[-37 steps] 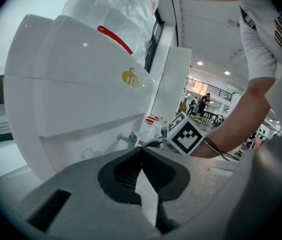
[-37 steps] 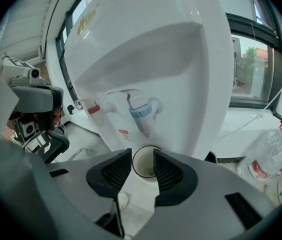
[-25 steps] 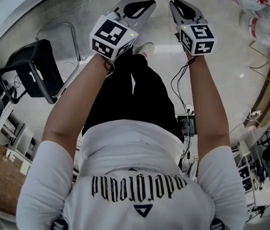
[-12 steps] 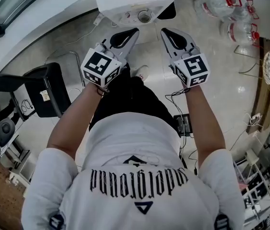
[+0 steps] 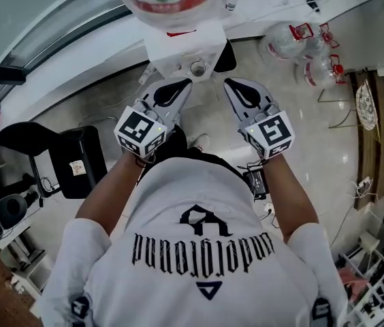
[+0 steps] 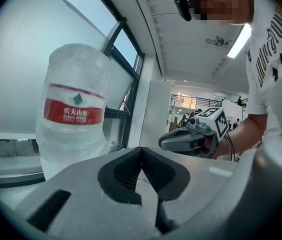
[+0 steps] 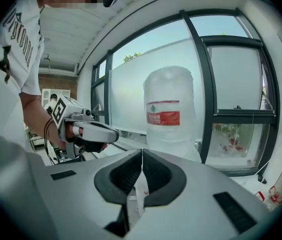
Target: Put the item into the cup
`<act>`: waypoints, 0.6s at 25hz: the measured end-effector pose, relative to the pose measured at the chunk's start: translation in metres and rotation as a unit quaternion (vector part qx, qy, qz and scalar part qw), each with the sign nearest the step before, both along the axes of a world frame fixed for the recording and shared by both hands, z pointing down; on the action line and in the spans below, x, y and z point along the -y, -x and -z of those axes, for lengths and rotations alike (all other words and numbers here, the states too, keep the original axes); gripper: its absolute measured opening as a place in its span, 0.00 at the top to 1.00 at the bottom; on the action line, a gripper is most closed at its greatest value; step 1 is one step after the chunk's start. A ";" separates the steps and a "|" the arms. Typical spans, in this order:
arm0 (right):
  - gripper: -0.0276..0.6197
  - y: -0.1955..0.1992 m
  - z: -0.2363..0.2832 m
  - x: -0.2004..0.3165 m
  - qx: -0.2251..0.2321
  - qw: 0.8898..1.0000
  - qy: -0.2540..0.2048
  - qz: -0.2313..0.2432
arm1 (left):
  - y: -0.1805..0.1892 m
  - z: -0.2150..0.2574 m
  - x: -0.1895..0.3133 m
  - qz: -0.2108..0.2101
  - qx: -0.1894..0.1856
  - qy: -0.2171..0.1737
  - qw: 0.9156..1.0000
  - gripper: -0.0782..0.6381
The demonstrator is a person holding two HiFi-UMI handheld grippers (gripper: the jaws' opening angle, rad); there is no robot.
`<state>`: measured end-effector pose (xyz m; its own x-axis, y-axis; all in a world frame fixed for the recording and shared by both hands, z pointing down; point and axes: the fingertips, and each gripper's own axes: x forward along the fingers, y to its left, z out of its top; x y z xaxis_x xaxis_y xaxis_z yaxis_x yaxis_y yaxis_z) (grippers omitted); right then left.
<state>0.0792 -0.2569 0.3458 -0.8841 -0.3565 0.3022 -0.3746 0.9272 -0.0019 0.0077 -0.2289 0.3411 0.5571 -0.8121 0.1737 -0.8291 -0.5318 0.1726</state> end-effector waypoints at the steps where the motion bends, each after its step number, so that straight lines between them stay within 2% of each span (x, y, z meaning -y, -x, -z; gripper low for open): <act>1: 0.93 -0.003 0.012 -0.004 0.005 1.000 -0.006 0.001 | -0.001 0.011 -0.005 0.000 0.005 -0.006 1.000 0.87; 7: 0.93 -0.018 0.062 -0.026 0.030 0.999 -0.033 0.006 | -0.002 0.053 -0.037 0.017 0.015 -0.029 0.999 0.87; 15: 0.93 -0.032 0.072 -0.051 0.040 0.999 -0.024 0.009 | -0.011 0.062 -0.073 0.024 0.031 -0.022 0.999 0.87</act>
<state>0.1110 -0.2056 0.2741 -0.9108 -0.3533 0.2137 -0.3587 0.9333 0.0140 0.0188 -0.1556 0.2786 0.5061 -0.8454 0.1706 -0.8624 -0.4965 0.0985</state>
